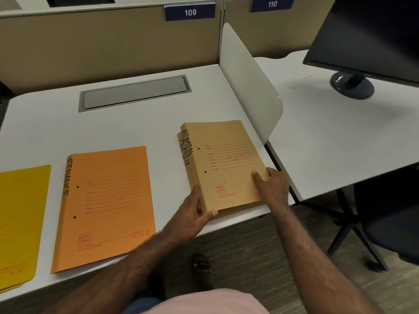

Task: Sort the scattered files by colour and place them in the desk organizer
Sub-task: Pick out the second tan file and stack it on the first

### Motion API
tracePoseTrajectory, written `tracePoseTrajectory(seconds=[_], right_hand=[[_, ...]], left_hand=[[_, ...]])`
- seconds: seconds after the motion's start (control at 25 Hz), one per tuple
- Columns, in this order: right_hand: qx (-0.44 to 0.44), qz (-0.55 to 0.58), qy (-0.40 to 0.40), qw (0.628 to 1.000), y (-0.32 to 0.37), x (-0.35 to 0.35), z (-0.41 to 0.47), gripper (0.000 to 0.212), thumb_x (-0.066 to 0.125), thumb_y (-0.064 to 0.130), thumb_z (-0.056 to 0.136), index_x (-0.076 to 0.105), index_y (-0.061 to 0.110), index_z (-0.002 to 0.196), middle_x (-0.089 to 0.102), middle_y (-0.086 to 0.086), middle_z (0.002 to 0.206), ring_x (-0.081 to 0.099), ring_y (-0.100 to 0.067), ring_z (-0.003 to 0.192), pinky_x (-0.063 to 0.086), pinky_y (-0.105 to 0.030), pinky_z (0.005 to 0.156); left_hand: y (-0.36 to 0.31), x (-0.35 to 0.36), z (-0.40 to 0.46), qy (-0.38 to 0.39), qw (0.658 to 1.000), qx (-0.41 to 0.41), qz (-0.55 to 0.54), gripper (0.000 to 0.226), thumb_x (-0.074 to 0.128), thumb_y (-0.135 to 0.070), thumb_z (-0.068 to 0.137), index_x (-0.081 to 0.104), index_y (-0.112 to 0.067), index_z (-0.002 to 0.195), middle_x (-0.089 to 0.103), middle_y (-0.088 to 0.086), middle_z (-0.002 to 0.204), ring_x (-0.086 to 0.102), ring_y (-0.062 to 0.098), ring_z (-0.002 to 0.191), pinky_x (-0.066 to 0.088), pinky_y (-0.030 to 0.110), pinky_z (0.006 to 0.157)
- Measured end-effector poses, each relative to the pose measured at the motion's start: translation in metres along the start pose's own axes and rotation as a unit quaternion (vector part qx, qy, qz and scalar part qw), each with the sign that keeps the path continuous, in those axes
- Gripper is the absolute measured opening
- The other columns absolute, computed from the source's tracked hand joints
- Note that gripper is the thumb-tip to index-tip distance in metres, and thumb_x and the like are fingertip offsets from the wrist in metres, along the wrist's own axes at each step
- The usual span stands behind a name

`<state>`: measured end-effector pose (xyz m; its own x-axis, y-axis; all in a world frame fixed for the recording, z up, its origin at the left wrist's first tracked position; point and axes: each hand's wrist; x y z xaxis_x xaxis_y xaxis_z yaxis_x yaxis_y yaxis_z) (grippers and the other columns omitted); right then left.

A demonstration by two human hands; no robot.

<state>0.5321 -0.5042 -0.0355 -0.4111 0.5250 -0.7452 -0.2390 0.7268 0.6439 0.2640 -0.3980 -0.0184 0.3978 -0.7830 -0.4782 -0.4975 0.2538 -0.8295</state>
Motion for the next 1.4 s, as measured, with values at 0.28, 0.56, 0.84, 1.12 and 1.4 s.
tracePoseTrajectory(seconds=[0.28,0.56,0.84,1.12,1.4], right_hand=[[-0.069,-0.073,-0.013,0.995,0.004,0.008,-0.011,0.072,0.067,0.059,0.096,0.051,0.019,0.154,0.048,-0.007,0.155,0.038,-0.027,0.146,0.037,-0.051,0.119],[-0.190,-0.101,-0.007,0.976,0.024,0.019,-0.031,0.071,0.054,0.068,0.100,0.046,0.023,0.155,0.037,-0.006,0.165,0.027,-0.025,0.156,0.029,-0.052,0.125],[-0.285,-0.122,0.014,0.951,0.058,0.040,-0.072,0.073,0.056,0.069,0.099,0.044,0.028,0.157,0.033,-0.003,0.170,0.024,-0.024,0.159,0.028,-0.051,0.126],[-0.362,-0.129,0.039,0.922,0.106,0.076,-0.132,0.080,0.050,0.078,0.095,0.040,0.032,0.160,0.028,-0.002,0.174,0.020,-0.025,0.162,0.023,-0.051,0.129],[-0.441,-0.137,0.086,0.883,0.154,0.114,-0.206,0.087,0.050,0.080,0.094,0.032,0.031,0.164,0.015,0.000,0.178,0.001,-0.018,0.165,0.010,-0.047,0.131]], left_hand=[[0.002,0.004,-0.006,-0.064,0.990,-0.034,0.123,0.086,0.065,-0.063,0.094,0.024,-0.027,0.160,0.039,0.001,0.146,0.039,0.016,0.134,0.045,0.039,0.110],[0.001,-0.003,-0.013,-0.178,0.971,-0.045,0.153,0.090,0.058,-0.068,0.094,0.027,-0.017,0.163,0.032,0.003,0.158,0.030,0.019,0.146,0.032,0.033,0.114],[0.008,-0.024,-0.041,-0.250,0.953,-0.033,0.166,0.085,0.051,-0.068,0.094,0.029,-0.019,0.161,0.035,0.006,0.160,0.033,0.022,0.147,0.037,0.041,0.116],[0.035,-0.066,-0.091,-0.305,0.939,-0.037,0.153,0.081,0.060,-0.056,0.099,0.028,-0.017,0.162,0.034,0.008,0.163,0.032,0.024,0.151,0.037,0.045,0.121],[0.082,-0.110,-0.169,-0.356,0.922,-0.076,0.130,0.090,0.063,-0.058,0.096,0.018,-0.022,0.166,0.030,0.007,0.166,0.030,0.024,0.153,0.040,0.048,0.120]])
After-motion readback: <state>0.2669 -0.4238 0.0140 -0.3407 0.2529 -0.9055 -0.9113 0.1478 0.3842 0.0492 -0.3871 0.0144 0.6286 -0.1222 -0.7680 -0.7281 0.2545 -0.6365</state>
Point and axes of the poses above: each hand's wrist, its own z-axis towards the middle knuckle, its own x-axis out of the palm, y = z × x
